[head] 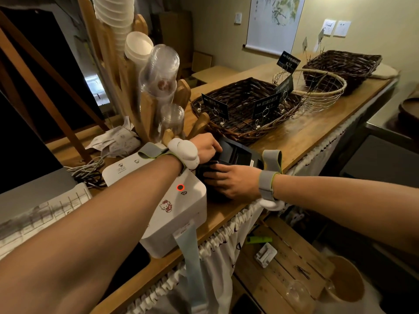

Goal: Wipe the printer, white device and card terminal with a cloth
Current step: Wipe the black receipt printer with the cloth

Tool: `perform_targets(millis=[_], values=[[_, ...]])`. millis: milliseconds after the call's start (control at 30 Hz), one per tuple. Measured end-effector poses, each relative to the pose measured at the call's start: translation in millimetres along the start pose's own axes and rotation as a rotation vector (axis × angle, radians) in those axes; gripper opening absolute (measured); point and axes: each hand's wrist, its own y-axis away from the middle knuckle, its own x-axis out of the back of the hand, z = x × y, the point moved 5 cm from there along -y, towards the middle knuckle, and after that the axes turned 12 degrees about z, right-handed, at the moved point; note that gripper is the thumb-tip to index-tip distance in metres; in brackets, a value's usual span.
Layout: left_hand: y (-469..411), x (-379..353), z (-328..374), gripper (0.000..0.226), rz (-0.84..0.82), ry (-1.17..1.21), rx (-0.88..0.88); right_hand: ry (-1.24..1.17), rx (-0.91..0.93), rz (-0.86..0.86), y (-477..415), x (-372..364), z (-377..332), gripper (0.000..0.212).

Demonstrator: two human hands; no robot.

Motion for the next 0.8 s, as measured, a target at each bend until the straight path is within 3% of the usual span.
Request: perform_targets(millis=[133, 267, 400, 500, 633, 767, 800], values=[[-3.7, -1.1, 3.2, 0.032, -0.026, 0.036, 0.028, -0.013, -0.029, 0.064, -16.5, 4.3, 9.0, 0.039], [-3.1, 0.9, -0.9, 0.031, -0.045, 0.082, 0.073, 0.015, 0.038, -0.063, -18.7, -7.1, -8.1, 0.034], [-0.9, 1.5, -2.0, 0.033, -0.013, 0.081, 0.095, -0.009, -0.041, 0.037, -28.3, 5.9, 8.2, 0.035], [-0.4, 1.5, -4.4, 0.029, -0.016, 0.139, 0.131, 0.047, 0.059, -0.165, -29.9, -6.0, -9.4, 0.037], [0.2, 1.0, -0.4, 0.041, -0.023, 0.107, 0.103, 0.024, -0.039, -0.031, -33.1, 4.3, 5.1, 0.04], [-1.6, 0.9, -1.8, 0.039, -0.03, 0.111, 0.105, 0.03, 0.021, -0.178, -36.1, -7.6, -12.8, 0.038], [-1.9, 0.2, -3.0, 0.038, -0.022, 0.115, 0.112, 0.018, 0.007, -0.129, -33.5, -5.5, -8.7, 0.039]])
